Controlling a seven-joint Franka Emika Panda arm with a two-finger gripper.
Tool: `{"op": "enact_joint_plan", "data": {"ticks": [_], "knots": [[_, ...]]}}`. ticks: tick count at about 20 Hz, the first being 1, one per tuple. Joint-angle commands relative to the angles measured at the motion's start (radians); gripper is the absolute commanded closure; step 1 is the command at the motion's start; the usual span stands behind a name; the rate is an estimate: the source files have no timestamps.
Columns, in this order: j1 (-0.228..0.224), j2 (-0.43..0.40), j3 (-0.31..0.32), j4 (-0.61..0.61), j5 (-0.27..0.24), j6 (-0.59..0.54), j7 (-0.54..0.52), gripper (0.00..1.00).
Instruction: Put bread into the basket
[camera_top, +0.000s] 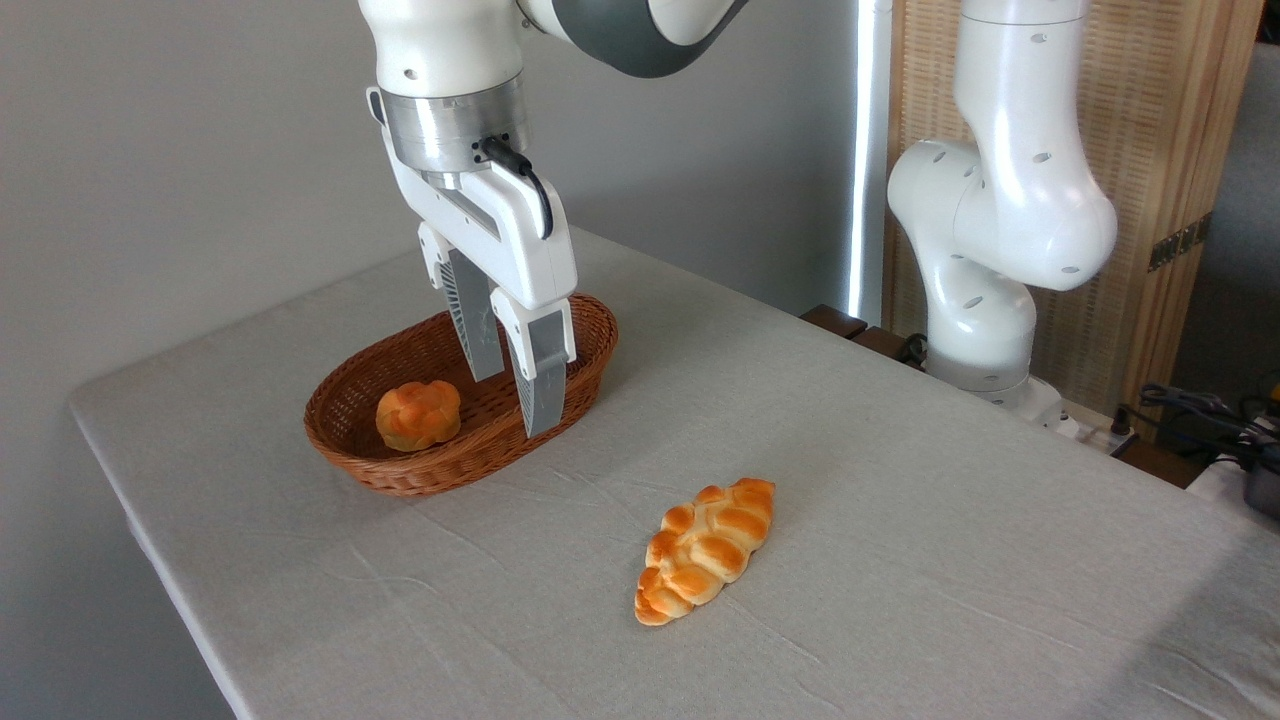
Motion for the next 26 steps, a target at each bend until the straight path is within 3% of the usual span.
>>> {"op": "enact_joint_plan", "data": {"ticks": [1, 26], "knots": [[-0.003, 0.005, -0.001, 0.013, -0.012, -0.031, -0.013, 0.00], [-0.001, 0.006, 0.007, 0.015, -0.013, -0.017, -0.005, 0.00]]}}
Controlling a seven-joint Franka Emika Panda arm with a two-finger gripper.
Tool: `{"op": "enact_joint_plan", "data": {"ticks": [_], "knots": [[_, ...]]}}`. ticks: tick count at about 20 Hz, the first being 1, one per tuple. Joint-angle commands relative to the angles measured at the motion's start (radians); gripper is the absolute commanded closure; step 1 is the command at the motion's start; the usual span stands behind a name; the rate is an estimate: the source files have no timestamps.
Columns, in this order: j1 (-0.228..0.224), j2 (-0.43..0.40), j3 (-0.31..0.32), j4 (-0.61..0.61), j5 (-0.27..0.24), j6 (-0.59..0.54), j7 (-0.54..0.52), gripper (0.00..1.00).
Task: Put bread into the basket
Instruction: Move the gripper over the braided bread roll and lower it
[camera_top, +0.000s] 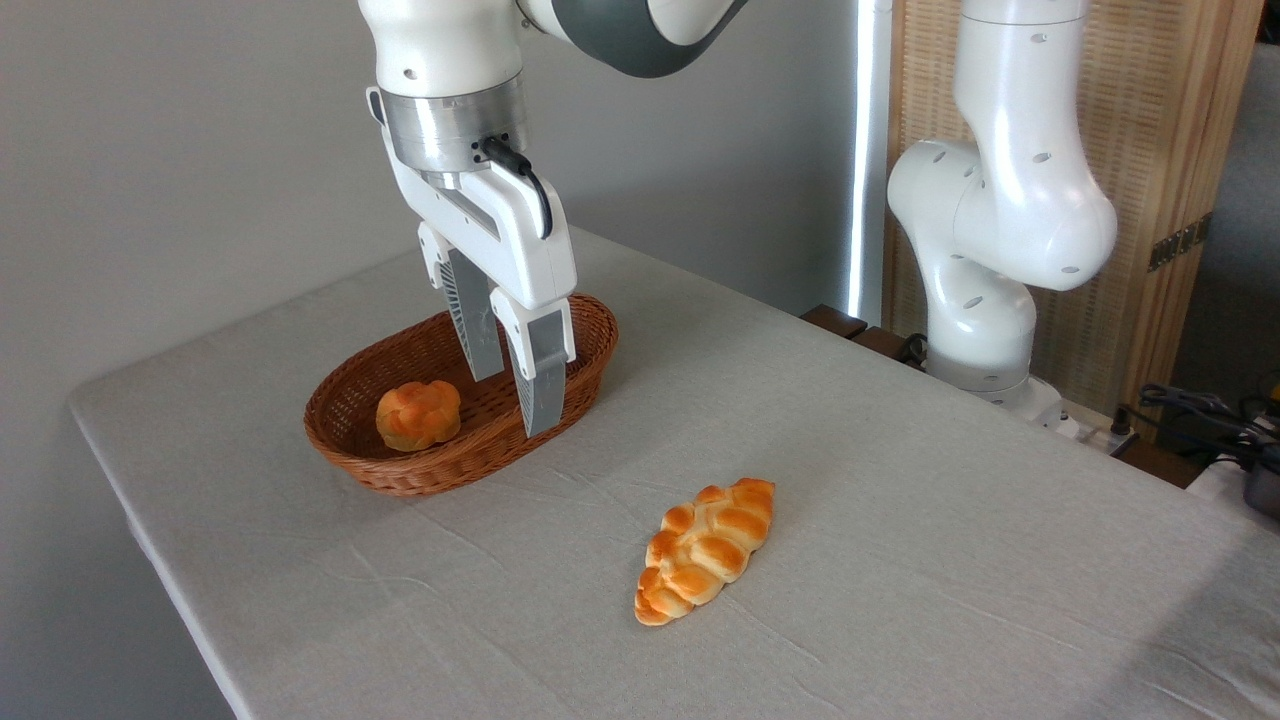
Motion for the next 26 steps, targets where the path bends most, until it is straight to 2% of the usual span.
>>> {"op": "enact_joint_plan", "data": {"ticks": [1, 6, 13, 14, 15, 16, 18, 21, 23, 26], "knots": [[-0.001, 0.006, 0.009, 0.015, -0.013, -0.011, -0.005, 0.00], [-0.003, -0.009, 0.003, -0.011, -0.006, -0.031, 0.001, 0.00], [0.006, -0.018, 0.039, -0.148, 0.007, 0.003, 0.018, 0.00], [0.009, -0.015, 0.042, -0.160, 0.027, 0.004, 0.018, 0.00], [0.011, -0.014, 0.058, -0.166, 0.069, 0.003, 0.015, 0.00], [0.009, -0.014, 0.084, -0.166, 0.085, 0.003, 0.016, 0.00], [0.011, -0.007, 0.109, -0.169, 0.085, 0.003, 0.018, 0.00], [0.011, 0.016, 0.112, -0.215, 0.105, 0.048, 0.023, 0.00], [0.011, 0.020, 0.115, -0.263, 0.155, 0.113, 0.024, 0.00], [0.011, 0.057, 0.115, -0.290, 0.157, 0.144, 0.021, 0.00]]}}
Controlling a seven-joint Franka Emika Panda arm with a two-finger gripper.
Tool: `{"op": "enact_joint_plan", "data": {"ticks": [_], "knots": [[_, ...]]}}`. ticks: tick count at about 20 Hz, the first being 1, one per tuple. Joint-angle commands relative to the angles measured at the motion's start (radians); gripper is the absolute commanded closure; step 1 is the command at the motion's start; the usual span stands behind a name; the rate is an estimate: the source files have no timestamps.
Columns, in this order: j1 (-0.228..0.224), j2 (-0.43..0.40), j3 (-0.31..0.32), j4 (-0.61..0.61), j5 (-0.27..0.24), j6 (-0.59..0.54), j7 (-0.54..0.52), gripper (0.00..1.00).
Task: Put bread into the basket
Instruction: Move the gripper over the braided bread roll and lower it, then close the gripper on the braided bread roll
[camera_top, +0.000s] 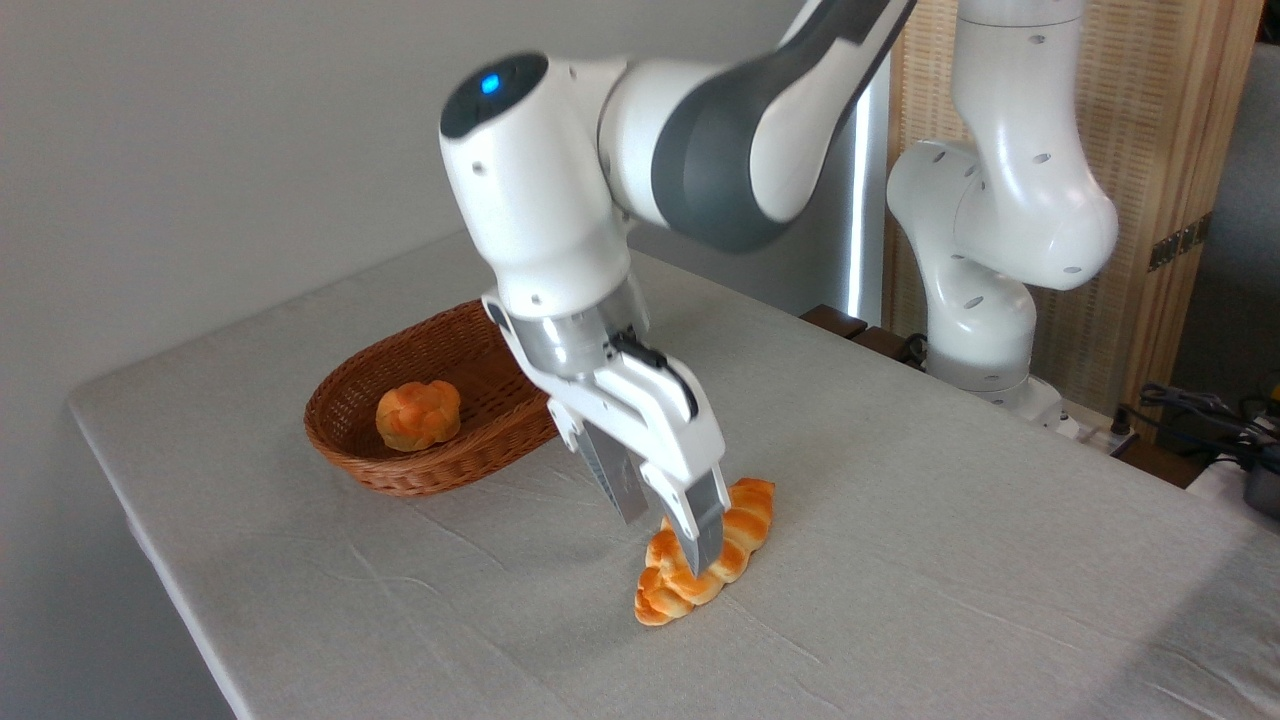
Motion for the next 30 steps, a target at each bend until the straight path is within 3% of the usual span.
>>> {"op": "enact_joint_plan", "data": {"ticks": [1, 7, 8, 11, 13, 30], "knots": [[-0.009, 0.028, 0.007, -0.032, 0.019, 0.033, 0.008, 0.00], [-0.009, 0.034, 0.007, -0.045, 0.022, 0.022, 0.011, 0.00], [-0.009, 0.034, 0.007, -0.045, 0.022, 0.022, 0.012, 0.04], [-0.009, 0.034, 0.007, -0.045, 0.022, 0.022, 0.018, 0.37], [-0.011, 0.034, 0.007, -0.045, 0.022, 0.022, 0.028, 0.44], [-0.011, 0.032, 0.005, -0.042, 0.021, 0.020, 0.029, 0.44]]}}
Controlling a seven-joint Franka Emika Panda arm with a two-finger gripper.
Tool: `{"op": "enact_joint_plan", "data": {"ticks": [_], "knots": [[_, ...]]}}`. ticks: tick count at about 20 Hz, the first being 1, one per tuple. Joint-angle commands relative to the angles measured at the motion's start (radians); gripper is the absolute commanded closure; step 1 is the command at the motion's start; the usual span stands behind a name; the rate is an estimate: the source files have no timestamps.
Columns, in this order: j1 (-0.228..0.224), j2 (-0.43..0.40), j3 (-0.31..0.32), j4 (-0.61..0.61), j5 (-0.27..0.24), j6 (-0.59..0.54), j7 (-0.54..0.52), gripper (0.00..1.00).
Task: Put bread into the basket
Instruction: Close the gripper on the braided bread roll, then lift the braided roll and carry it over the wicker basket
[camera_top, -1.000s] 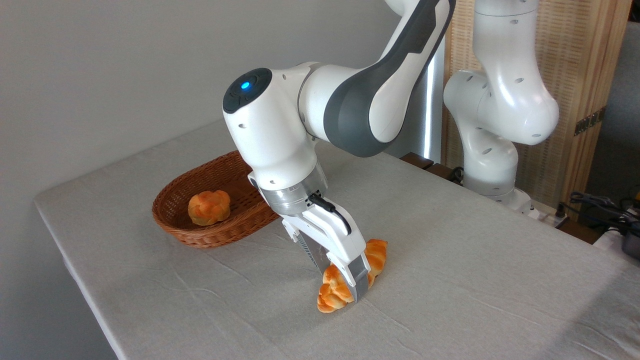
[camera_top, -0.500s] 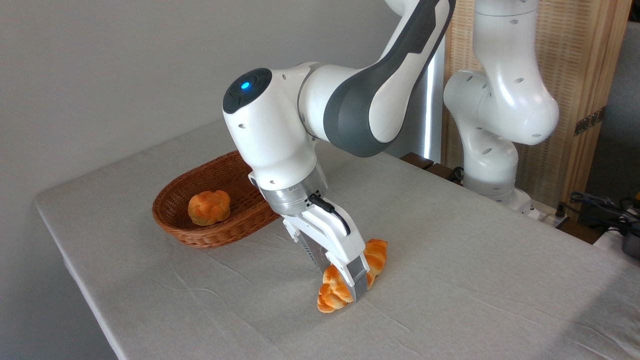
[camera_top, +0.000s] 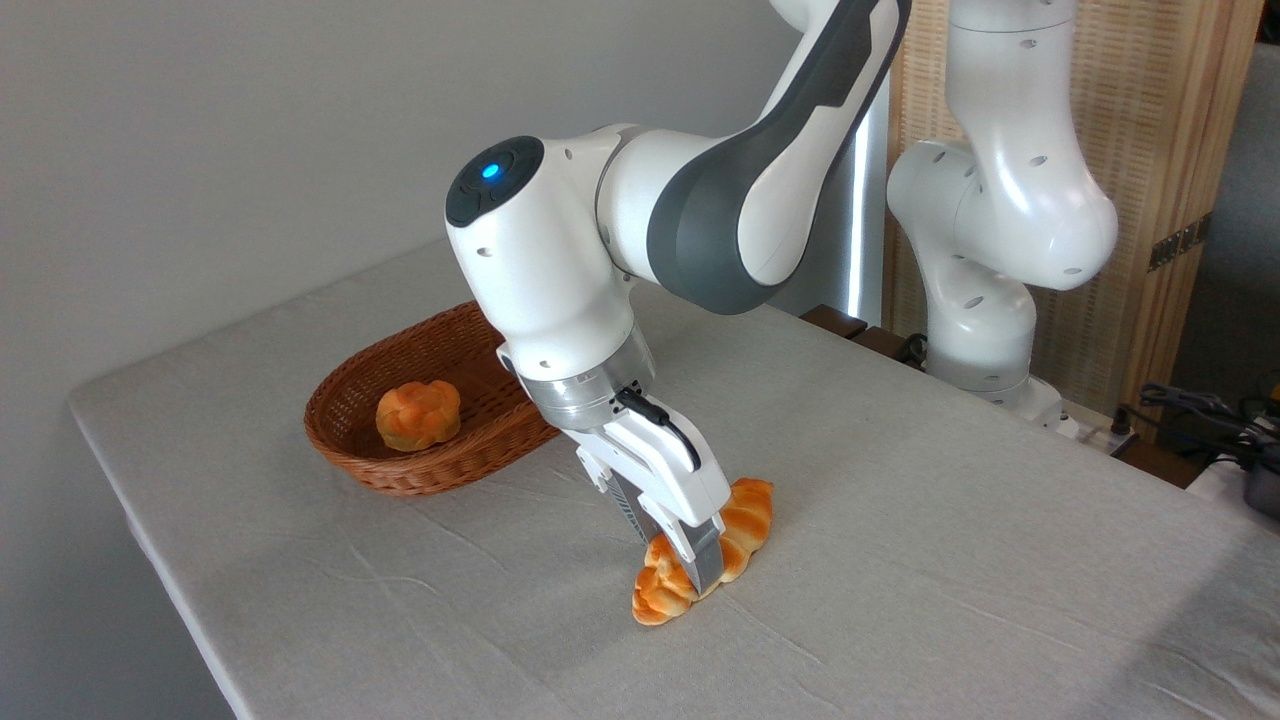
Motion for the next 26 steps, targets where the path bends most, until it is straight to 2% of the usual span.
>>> {"op": "enact_joint_plan", "data": {"ticks": [1, 4, 9, 13, 16, 18, 20, 24, 25, 26], "knots": [[-0.010, -0.017, 0.003, 0.001, 0.016, -0.013, 0.014, 0.44], [-0.016, -0.027, -0.019, 0.087, 0.015, -0.087, 0.016, 0.43], [-0.016, -0.036, -0.109, 0.220, 0.000, -0.221, 0.013, 0.43], [-0.016, -0.037, -0.210, 0.262, -0.097, -0.221, -0.001, 0.43], [-0.016, -0.025, -0.293, 0.262, -0.175, -0.189, -0.009, 0.43], [-0.016, -0.007, -0.350, 0.259, -0.215, -0.103, -0.083, 0.43], [-0.016, 0.012, -0.398, 0.259, -0.218, -0.052, -0.166, 0.43], [-0.016, 0.055, -0.464, 0.260, -0.226, 0.038, -0.217, 0.42], [-0.016, 0.067, -0.471, 0.260, -0.224, 0.072, -0.231, 0.34], [-0.017, 0.078, -0.485, 0.260, -0.215, 0.101, -0.242, 0.17]]}}
